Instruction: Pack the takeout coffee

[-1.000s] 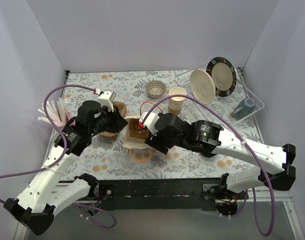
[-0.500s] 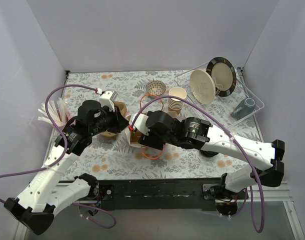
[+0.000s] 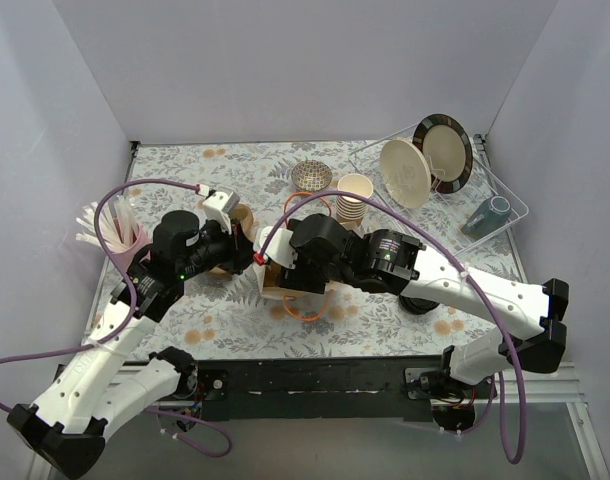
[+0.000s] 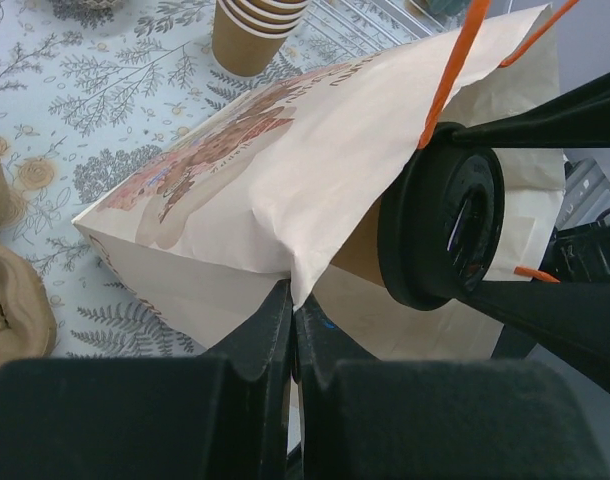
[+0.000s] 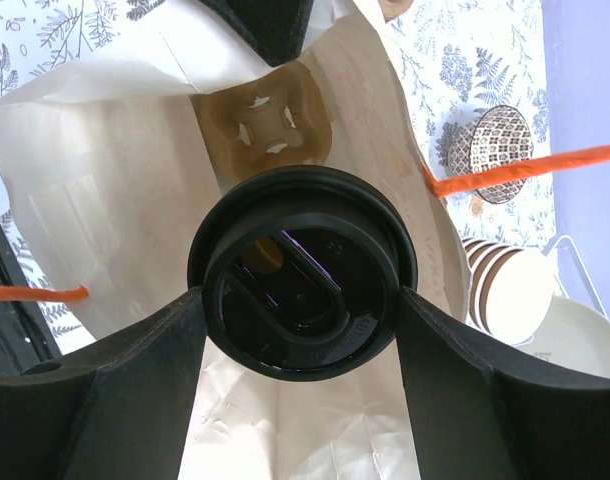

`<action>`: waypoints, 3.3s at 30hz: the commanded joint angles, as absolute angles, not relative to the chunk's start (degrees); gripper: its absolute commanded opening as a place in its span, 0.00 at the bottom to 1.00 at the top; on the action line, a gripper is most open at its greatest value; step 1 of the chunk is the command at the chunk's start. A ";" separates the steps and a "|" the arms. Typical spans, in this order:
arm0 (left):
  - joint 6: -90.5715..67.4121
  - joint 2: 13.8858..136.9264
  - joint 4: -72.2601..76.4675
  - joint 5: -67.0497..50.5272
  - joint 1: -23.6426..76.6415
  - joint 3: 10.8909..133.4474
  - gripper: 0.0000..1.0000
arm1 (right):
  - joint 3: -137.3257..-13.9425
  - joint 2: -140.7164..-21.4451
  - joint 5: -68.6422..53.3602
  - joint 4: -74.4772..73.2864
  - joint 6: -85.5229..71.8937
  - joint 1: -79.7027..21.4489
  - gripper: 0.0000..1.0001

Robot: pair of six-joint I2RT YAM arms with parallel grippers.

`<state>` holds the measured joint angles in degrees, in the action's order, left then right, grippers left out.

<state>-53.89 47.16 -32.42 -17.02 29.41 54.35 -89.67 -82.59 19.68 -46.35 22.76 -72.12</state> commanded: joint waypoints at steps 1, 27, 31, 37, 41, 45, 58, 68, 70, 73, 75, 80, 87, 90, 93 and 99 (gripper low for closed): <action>-50.01 45.62 -28.31 -19.59 29.27 52.47 0.00 | -86.49 -79.46 17.75 -43.33 27.67 -70.67 0.28; -45.96 42.81 -27.43 -23.20 29.27 50.72 0.00 | -75.68 -78.04 3.68 -39.99 54.58 -60.73 0.20; -46.67 42.10 -27.68 -22.77 29.27 49.66 0.00 | -71.28 -77.34 6.41 -37.01 55.19 -62.31 0.18; -47.72 39.90 -27.60 -21.89 29.27 47.46 0.00 | -69.87 -77.96 8.09 -33.93 56.51 -64.16 0.19; -47.20 39.46 -27.77 -22.23 29.27 47.11 0.00 | -71.10 -80.32 9.31 -33.93 56.69 -64.07 0.19; -47.02 39.73 -27.86 -22.76 29.27 47.37 0.00 | -72.25 -82.09 9.05 -34.63 57.39 -64.07 0.19; -46.67 39.46 -29.27 -22.50 29.27 48.08 0.00 | -72.25 -85.17 10.55 -34.45 59.06 -63.11 0.18; -45.97 39.46 -30.41 -22.76 29.27 48.60 0.00 | -70.84 -85.17 12.48 -33.84 59.59 -62.67 0.17; -45.88 39.72 -30.67 -22.68 29.27 49.22 0.00 | -70.49 -85.17 12.04 -33.92 59.68 -62.67 0.17; -45.88 40.16 -30.85 -22.24 29.35 50.35 0.00 | -70.31 -84.64 11.17 -34.19 59.85 -62.58 0.17; -46.23 40.43 -30.85 -21.80 29.35 51.06 0.00 | -69.79 -84.20 10.72 -33.93 60.29 -62.58 0.17; -47.46 42.36 -30.59 -22.32 29.27 54.05 0.00 | -67.50 -83.76 12.12 -31.91 60.99 -62.58 0.16; -47.55 41.22 -29.79 -23.64 29.27 52.57 0.00 | -66.71 -84.11 13.01 -28.74 60.65 -61.79 0.15; -46.85 41.22 -30.32 -23.55 29.27 52.21 0.00 | -67.23 -84.02 11.69 -28.92 59.86 -61.18 0.15; -46.67 41.13 -30.23 -23.38 29.27 51.94 0.00 | -67.33 -83.76 10.64 -29.27 59.15 -60.47 0.15; -46.23 41.04 -30.32 -23.20 29.35 51.33 0.00 | -66.97 -84.20 10.46 -28.31 56.87 -59.15 0.16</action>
<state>-47.11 42.28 -30.92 -22.09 29.41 51.70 -66.67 -85.21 10.09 -30.28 58.63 -60.47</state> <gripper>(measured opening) 0.010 0.773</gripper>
